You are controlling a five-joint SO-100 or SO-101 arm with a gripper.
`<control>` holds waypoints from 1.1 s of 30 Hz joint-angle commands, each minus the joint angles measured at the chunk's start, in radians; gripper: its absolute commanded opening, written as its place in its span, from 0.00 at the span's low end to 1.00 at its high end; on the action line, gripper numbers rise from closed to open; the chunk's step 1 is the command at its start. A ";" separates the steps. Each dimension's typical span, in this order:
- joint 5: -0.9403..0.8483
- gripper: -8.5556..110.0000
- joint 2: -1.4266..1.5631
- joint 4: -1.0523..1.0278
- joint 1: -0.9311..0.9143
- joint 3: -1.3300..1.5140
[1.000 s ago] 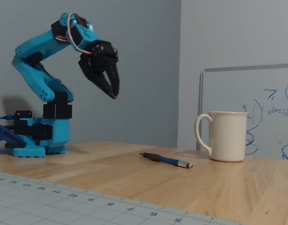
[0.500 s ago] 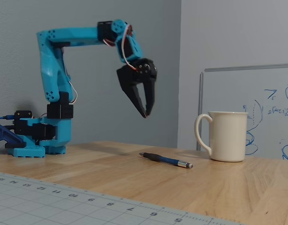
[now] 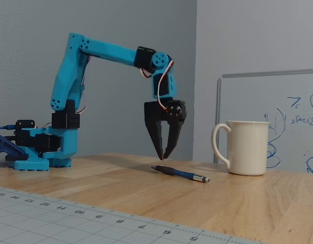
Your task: Touch the pen.
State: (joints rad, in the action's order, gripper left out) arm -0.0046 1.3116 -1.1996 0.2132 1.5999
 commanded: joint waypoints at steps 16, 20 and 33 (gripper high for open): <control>0.008 0.08 -0.158 0.012 0.072 -0.249; 0.006 0.08 -0.167 0.012 0.066 -0.249; -0.005 0.08 -0.172 0.012 0.060 -0.249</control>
State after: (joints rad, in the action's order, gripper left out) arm -0.0046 1.1259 -1.1996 0.2746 1.4159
